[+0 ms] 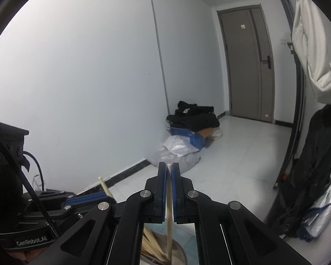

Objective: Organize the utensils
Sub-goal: 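Raise both held chopsticks up over the white utensil holder, then open both tools to drop the chopsticks into the holder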

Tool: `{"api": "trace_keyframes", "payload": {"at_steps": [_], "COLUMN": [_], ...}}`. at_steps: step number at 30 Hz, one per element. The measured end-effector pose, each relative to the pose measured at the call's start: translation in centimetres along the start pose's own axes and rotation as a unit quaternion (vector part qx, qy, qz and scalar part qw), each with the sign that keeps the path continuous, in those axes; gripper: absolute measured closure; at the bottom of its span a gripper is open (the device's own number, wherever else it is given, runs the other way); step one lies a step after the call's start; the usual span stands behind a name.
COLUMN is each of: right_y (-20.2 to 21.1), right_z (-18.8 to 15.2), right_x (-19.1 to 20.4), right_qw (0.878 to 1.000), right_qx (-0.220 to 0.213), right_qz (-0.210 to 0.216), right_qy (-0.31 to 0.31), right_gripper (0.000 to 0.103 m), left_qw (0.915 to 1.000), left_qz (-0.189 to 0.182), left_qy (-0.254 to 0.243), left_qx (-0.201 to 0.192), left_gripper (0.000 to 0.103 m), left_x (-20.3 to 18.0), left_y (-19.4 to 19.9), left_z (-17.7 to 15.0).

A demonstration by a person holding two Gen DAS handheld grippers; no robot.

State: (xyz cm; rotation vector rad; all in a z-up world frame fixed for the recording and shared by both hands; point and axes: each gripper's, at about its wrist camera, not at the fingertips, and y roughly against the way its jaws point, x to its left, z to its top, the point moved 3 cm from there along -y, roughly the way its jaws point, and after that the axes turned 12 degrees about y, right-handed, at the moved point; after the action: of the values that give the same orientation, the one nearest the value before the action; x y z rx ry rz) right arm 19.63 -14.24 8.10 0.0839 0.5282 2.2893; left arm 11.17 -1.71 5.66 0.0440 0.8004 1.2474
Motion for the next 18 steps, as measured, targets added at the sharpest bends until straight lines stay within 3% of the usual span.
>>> {"api": "trace_keyframes", "payload": {"at_steps": [5, 10, 13, 16, 18], "right_y": [-0.9, -1.9, -2.3, -1.7, -0.7], "right_z": [-1.3, -2.9, -4.0, -4.8, -5.2], "right_x": [0.4, 0.6, 0.3, 0.0, -0.1], "right_qw": [1.000, 0.997, 0.995, 0.992, 0.991], "right_qx": [0.024, 0.056, 0.076, 0.085, 0.078], "right_qz": [0.009, 0.024, 0.020, 0.024, 0.021], "right_qy": [-0.013, -0.039, -0.062, -0.092, -0.109], "right_gripper": [0.099, 0.096, 0.093, 0.080, 0.062], "left_qw": [0.9997, 0.9973, 0.9967, 0.9969, 0.9972], "left_qz": [0.006, -0.002, -0.008, -0.001, 0.007], "left_qy": [0.008, 0.015, 0.030, 0.035, 0.031], "left_qx": [0.024, 0.072, 0.075, 0.071, 0.067], "left_gripper": [0.102, 0.102, 0.102, 0.102, 0.100], "left_x": [1.1, 1.6, 2.0, 2.1, 2.0], "left_y": [-0.5, -1.3, -0.7, 0.1, 0.7], "left_z": [-1.1, -1.8, -1.5, -1.1, -0.9]}}
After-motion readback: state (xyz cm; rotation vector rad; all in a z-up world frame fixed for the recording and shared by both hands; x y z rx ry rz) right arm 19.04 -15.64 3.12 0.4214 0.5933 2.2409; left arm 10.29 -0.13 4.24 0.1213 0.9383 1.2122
